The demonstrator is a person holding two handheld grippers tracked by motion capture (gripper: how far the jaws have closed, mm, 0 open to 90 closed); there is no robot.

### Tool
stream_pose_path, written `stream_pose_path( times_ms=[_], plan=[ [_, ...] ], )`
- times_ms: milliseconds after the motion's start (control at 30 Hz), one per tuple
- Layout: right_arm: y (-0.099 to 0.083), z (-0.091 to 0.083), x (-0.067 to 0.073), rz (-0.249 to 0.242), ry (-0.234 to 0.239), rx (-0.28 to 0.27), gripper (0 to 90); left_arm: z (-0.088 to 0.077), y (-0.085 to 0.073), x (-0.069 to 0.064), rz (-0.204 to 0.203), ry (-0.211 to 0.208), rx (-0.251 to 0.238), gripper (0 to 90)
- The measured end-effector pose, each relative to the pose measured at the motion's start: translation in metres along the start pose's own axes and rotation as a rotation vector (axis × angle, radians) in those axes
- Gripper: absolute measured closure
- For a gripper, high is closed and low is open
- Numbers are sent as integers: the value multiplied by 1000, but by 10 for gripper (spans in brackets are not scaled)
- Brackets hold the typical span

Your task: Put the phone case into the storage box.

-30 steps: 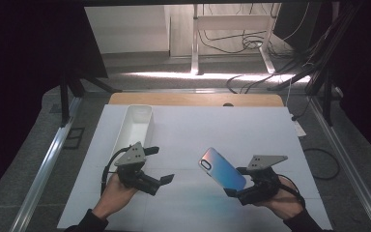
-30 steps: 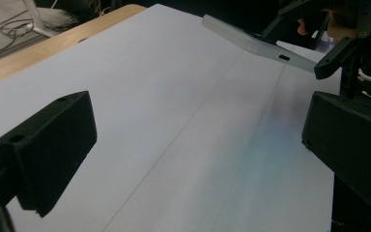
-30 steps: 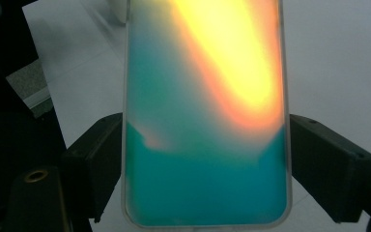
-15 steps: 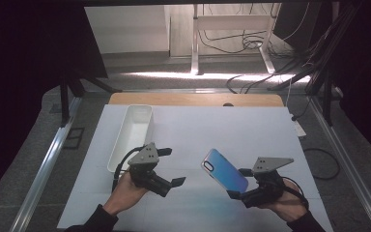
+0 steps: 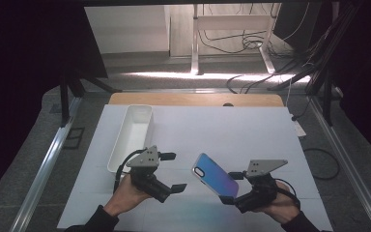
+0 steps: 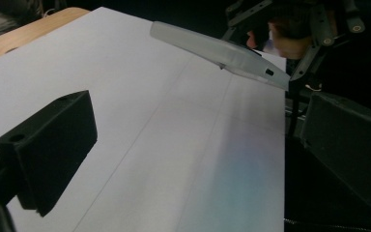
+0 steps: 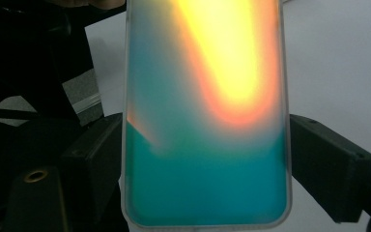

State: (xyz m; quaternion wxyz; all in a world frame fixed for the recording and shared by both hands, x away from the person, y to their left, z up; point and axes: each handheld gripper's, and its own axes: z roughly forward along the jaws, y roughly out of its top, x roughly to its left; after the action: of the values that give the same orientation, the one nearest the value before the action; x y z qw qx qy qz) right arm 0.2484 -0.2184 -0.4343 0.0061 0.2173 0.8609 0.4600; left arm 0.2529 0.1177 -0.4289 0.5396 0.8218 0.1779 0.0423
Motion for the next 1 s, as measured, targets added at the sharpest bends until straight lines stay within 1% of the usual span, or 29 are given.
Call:
stream_pose_path(
  times_ms=[67,200,233,267,300,367,567,633,767,867,933,967,1000],
  plan=[
    [2,2,2,-13,17,-8,170,1,0,0,8,-25,-7,1],
    [5,6,6,-38,53,-24,170,2,1,0,22,-53,-16,1],
    [6,7,7,-45,59,-24,170,2,1,0,22,-53,-16,1],
    [6,7,7,-45,59,-24,170,2,1,0,25,-62,-21,1],
    [9,10,9,-57,70,-27,170,3,1,0,27,-81,-28,1],
    [10,10,10,-59,77,-28,170,3,2,0,29,-85,-30,1],
    [16,18,14,-92,138,-51,170,5,2,-1,52,-133,-54,1],
    [17,18,15,-96,142,-51,169,5,3,-2,55,-148,-58,1],
    [20,23,19,-116,170,-60,169,6,3,-4,74,-192,-70,9],
    [22,25,21,-127,187,-63,169,6,3,-4,84,-224,-93,30],
    [22,26,22,-127,196,-64,169,5,3,-5,86,-238,-102,39],
    [22,26,22,-127,196,-64,169,5,3,-5,86,-238,-102,45],
    [22,26,22,-127,210,-70,169,5,3,-5,89,-248,-107,53]
  ],
)
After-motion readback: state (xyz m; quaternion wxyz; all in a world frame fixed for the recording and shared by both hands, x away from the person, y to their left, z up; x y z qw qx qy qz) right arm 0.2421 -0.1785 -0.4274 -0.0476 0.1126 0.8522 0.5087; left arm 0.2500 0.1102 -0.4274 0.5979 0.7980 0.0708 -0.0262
